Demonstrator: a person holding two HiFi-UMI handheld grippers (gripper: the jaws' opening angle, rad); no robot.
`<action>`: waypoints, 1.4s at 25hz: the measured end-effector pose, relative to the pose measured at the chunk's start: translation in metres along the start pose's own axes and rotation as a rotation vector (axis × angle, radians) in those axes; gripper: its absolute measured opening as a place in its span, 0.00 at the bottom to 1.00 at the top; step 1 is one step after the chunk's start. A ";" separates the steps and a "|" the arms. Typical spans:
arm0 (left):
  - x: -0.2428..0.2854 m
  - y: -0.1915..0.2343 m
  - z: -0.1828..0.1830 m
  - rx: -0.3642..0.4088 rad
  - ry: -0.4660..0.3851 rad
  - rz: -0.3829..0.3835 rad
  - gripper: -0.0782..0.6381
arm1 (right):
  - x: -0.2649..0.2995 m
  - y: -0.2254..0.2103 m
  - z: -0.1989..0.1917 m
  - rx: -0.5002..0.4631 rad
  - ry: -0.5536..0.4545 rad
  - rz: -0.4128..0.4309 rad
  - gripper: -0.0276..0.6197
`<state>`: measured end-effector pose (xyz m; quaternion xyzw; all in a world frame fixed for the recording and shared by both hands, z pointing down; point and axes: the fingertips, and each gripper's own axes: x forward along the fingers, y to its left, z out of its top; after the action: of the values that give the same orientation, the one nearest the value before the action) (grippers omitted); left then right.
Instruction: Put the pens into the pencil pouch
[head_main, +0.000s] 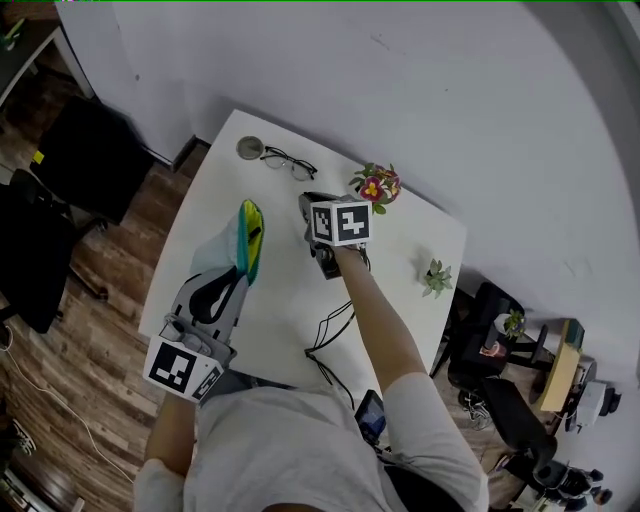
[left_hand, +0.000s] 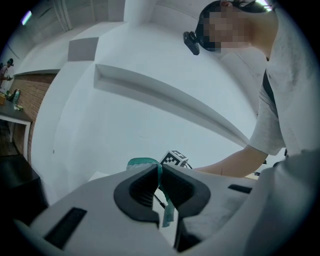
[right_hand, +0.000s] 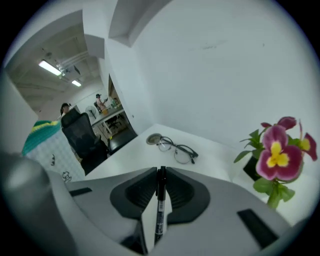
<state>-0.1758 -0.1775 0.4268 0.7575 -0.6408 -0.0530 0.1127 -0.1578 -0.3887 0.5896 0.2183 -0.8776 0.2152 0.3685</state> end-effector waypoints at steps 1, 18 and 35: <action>0.003 -0.003 0.001 0.011 -0.001 -0.015 0.18 | -0.011 0.003 0.005 0.005 -0.048 0.007 0.15; 0.043 -0.062 0.016 0.001 -0.025 -0.264 0.18 | -0.209 0.034 0.061 0.022 -0.662 -0.068 0.15; 0.066 -0.116 0.016 -0.014 -0.013 -0.465 0.18 | -0.362 0.061 0.093 0.018 -1.121 -0.088 0.15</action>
<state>-0.0571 -0.2266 0.3877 0.8837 -0.4492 -0.0866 0.0986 -0.0126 -0.3081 0.2492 0.3389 -0.9274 0.0580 -0.1473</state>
